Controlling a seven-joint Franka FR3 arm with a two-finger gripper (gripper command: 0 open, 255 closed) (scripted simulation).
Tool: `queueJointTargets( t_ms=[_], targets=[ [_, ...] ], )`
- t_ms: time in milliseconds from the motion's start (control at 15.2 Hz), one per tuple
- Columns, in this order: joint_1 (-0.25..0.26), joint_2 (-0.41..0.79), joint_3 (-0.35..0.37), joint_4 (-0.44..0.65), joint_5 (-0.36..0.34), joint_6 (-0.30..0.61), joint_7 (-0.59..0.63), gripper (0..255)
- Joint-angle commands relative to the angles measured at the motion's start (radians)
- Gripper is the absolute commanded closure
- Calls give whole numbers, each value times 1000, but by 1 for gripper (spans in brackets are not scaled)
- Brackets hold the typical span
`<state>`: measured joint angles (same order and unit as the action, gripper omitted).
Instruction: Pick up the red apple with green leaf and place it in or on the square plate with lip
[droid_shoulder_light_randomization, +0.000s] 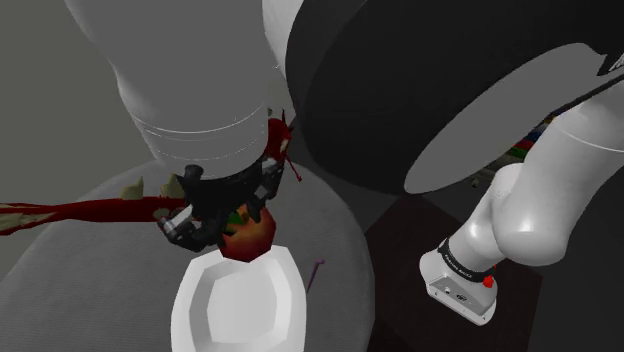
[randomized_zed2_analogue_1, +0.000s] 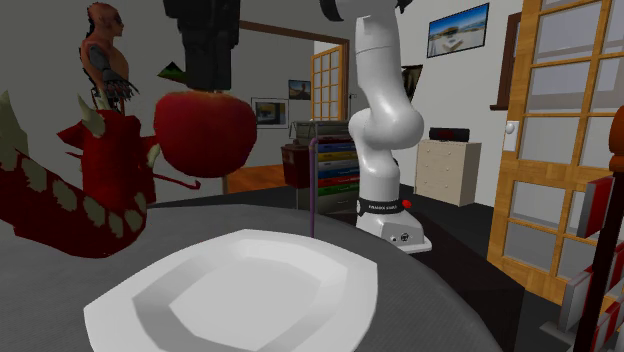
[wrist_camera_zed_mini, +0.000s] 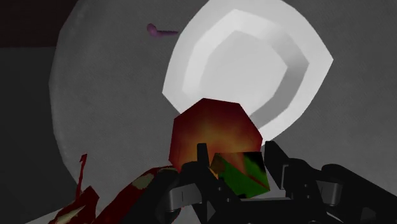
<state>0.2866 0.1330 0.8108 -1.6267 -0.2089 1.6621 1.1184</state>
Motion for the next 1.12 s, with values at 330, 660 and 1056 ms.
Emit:
queueJointTargets(
  t_ms=[330, 660, 1056],
  targets=[
    [90, 89, 30, 74, -62, -30, 119, 255],
    [81, 86, 28, 3, -61, 38, 125, 255],
    [76, 92, 24, -72, -70, 115, 138, 255]
  ],
)
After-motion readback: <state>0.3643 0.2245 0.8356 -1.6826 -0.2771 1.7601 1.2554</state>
